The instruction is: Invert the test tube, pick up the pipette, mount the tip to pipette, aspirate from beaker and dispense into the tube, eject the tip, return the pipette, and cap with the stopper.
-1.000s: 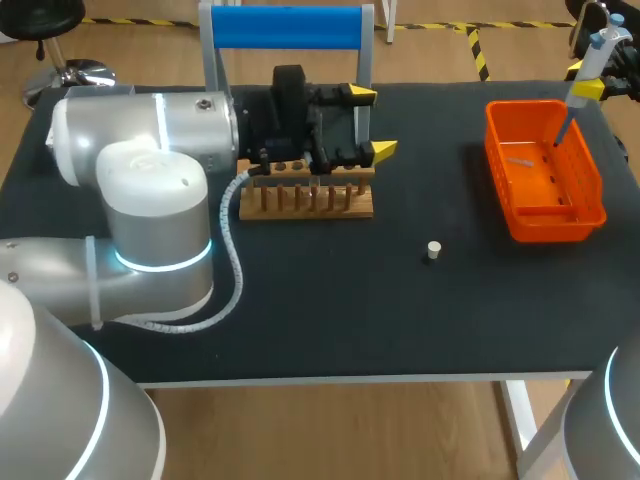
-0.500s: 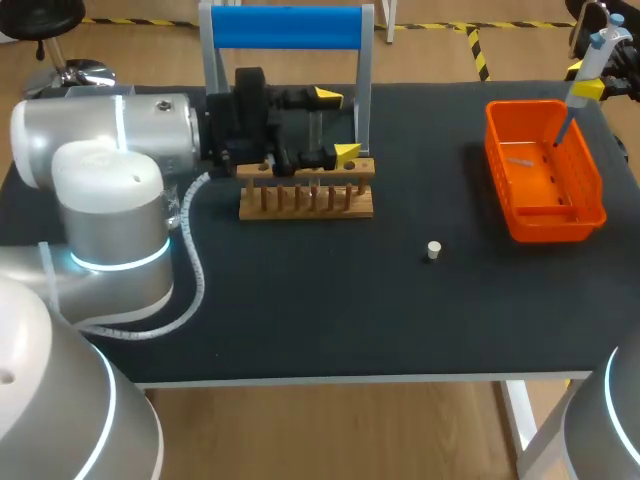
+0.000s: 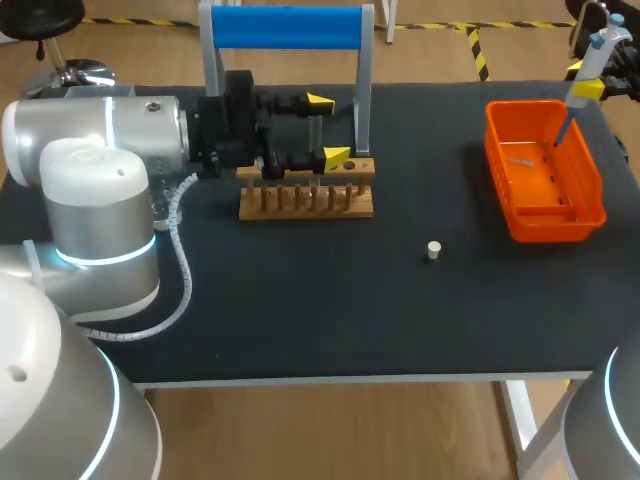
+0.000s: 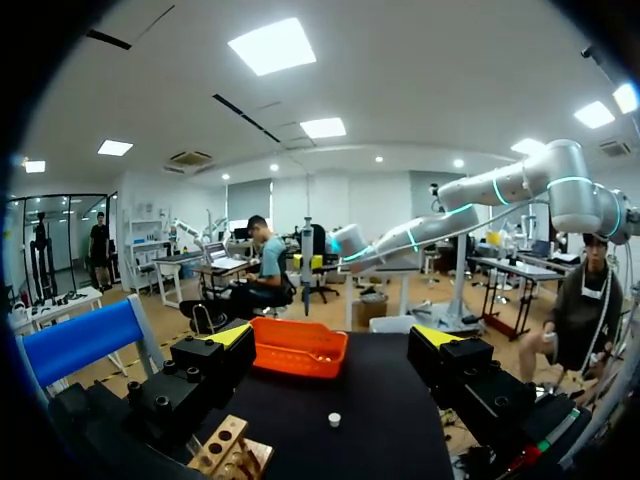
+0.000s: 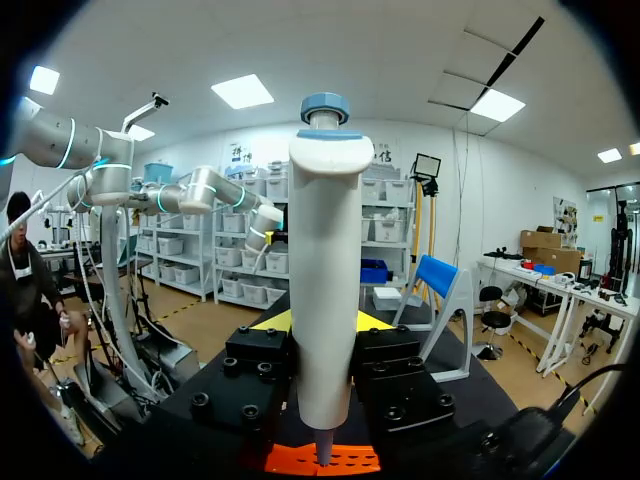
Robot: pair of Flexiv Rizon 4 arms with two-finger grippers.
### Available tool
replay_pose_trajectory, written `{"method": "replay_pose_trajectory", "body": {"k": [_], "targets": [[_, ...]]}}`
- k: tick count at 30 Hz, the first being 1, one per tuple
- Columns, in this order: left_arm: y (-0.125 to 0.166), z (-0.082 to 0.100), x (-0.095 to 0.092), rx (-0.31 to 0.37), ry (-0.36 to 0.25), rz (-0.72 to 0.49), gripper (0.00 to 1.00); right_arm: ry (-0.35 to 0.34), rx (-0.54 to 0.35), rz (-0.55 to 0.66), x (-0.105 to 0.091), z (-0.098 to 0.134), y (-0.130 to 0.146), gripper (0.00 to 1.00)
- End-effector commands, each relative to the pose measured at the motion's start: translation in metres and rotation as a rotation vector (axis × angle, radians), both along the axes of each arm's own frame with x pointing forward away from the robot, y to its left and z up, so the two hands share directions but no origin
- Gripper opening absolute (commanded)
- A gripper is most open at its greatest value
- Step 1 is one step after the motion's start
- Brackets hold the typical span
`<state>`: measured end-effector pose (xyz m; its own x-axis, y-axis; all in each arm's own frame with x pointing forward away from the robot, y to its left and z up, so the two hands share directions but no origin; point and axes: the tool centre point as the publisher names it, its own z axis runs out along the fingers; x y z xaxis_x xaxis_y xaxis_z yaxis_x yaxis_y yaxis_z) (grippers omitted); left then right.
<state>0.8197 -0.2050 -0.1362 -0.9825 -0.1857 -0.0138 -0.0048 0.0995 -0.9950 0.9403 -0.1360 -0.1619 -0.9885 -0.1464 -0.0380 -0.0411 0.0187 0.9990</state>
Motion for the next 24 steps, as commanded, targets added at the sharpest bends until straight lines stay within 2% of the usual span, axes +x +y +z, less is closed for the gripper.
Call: {"method": "replay_pose_trajectory", "body": {"k": [1,24], "targets": [[-0.0003,0.0036,-0.0010,-0.013,0.022,-0.004,1.00,-0.001,-0.003,0.001,0.0004,0.0009,0.0001,0.00],[-0.0003,0.0036,-0.0010,-0.013,0.022,-0.004,1.00,-0.001,-0.003,0.001,0.0004,0.0009,0.0001,0.00]]}}
